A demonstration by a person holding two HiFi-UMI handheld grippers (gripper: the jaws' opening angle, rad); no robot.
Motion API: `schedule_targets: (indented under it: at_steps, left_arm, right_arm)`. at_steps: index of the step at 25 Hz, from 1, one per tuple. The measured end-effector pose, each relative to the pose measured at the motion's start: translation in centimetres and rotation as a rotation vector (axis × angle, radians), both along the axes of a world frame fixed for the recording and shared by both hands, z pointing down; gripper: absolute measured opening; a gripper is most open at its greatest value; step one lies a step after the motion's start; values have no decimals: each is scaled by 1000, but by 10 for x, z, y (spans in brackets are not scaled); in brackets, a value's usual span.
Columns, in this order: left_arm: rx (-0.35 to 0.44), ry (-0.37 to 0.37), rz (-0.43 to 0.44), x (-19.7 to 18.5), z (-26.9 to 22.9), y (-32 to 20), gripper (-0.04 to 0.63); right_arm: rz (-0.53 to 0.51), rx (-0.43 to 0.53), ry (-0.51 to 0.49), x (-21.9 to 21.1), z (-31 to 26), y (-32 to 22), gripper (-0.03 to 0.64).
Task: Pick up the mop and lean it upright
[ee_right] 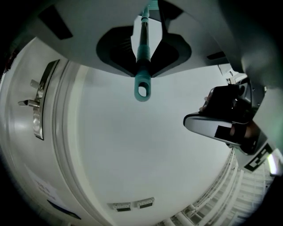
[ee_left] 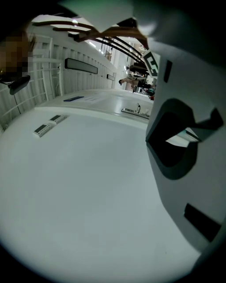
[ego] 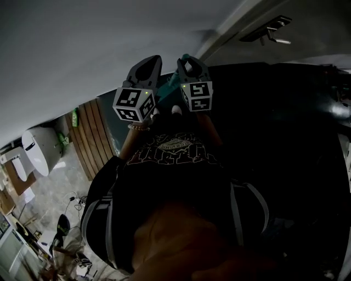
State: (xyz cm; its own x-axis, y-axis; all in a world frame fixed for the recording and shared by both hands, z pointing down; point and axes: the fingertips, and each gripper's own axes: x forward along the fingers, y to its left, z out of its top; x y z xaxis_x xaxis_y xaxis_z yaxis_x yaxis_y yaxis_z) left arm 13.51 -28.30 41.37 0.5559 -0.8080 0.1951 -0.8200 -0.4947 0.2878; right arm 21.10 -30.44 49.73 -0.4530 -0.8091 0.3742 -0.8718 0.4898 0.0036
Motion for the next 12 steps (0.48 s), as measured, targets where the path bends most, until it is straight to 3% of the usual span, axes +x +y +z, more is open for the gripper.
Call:
schedule_targets:
  at_steps: [12]
  left_arm:
    - [5,-4,29,26,3,17,38]
  right_arm:
    - [2,5,-46,22,-3,34,112]
